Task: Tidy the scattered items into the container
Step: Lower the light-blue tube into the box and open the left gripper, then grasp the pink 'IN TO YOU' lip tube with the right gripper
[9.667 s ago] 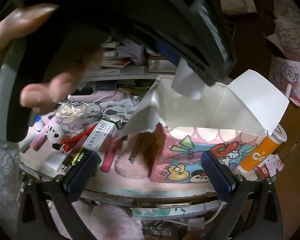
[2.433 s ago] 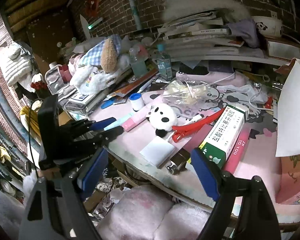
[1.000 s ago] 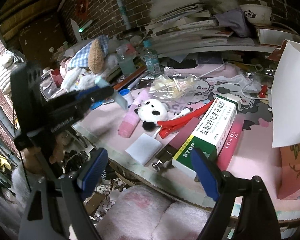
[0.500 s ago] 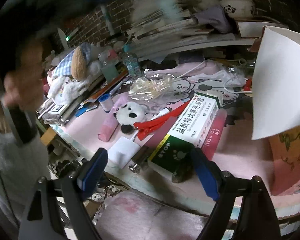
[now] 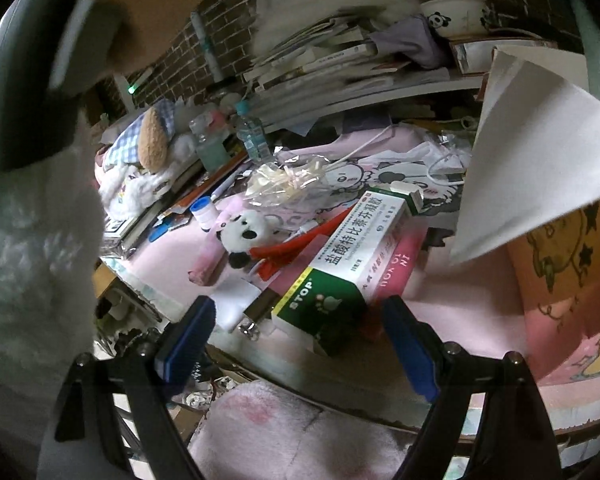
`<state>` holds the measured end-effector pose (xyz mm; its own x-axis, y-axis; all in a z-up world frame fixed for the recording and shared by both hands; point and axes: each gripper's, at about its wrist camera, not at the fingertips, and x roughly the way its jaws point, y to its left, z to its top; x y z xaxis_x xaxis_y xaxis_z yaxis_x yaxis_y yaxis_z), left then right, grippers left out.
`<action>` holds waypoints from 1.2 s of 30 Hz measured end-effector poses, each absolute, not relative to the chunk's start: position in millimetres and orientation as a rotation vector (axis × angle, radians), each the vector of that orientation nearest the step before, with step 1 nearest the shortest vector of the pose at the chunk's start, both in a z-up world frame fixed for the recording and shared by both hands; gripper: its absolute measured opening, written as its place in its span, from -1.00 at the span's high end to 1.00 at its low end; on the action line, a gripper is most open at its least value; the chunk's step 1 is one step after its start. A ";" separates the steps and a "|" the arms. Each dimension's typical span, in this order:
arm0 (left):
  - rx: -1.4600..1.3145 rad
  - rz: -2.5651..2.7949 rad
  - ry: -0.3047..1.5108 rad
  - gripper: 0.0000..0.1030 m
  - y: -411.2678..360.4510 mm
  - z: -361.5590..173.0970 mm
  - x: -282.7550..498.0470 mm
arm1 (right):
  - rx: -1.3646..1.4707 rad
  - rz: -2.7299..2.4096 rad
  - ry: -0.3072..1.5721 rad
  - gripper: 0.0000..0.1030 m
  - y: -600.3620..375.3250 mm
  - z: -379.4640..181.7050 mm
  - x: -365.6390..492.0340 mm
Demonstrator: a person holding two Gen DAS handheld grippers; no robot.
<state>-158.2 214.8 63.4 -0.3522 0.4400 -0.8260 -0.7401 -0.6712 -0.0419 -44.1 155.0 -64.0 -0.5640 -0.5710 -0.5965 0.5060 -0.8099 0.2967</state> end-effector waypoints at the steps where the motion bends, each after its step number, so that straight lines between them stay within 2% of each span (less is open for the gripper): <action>1: -1.146 2.058 0.446 0.80 217.5 58.4 -159.9 | 0.937 -2.337 -0.126 -0.62 155.8 -64.3 -44.2; 10: -1.270 2.031 0.534 0.74 235.4 29.5 -165.4 | 0.939 -2.318 -0.164 -0.62 164.8 -66.1 -42.9; 12: -1.263 2.028 0.539 0.42 236.0 30.3 -162.9 | 0.939 -2.315 -0.168 -0.62 165.4 -66.4 -43.1; 14: -1.227 2.060 0.571 -0.37 237.3 35.1 -159.0 | 0.938 -2.317 -0.167 -0.62 165.4 -66.3 -43.0; 16: -1.167 2.106 0.589 -0.55 235.3 42.9 -154.0 | 0.936 -2.320 -0.167 -0.62 166.1 -66.0 -43.2; 18: -1.104 2.137 0.581 -0.56 229.5 54.9 -149.0 | 0.934 -2.325 -0.169 -0.62 166.9 -65.9 -43.5; 20: -1.042 2.176 0.558 -0.74 219.8 69.6 -143.6 | 0.935 -2.331 -0.171 -0.62 168.3 -66.6 -43.2; 26: -0.870 2.314 0.450 -0.93 161.2 99.4 -116.6 | 0.922 -2.390 -0.159 -0.62 173.0 -71.1 -38.9; 30: -0.800 2.510 0.366 -0.94 106.5 101.7 -92.3 | 0.900 -2.432 -0.146 -0.62 175.6 -72.7 -35.5; 36: -0.765 2.776 0.225 -0.94 17.1 67.3 -42.5 | 0.868 -2.493 -0.120 -0.62 173.7 -75.5 -28.8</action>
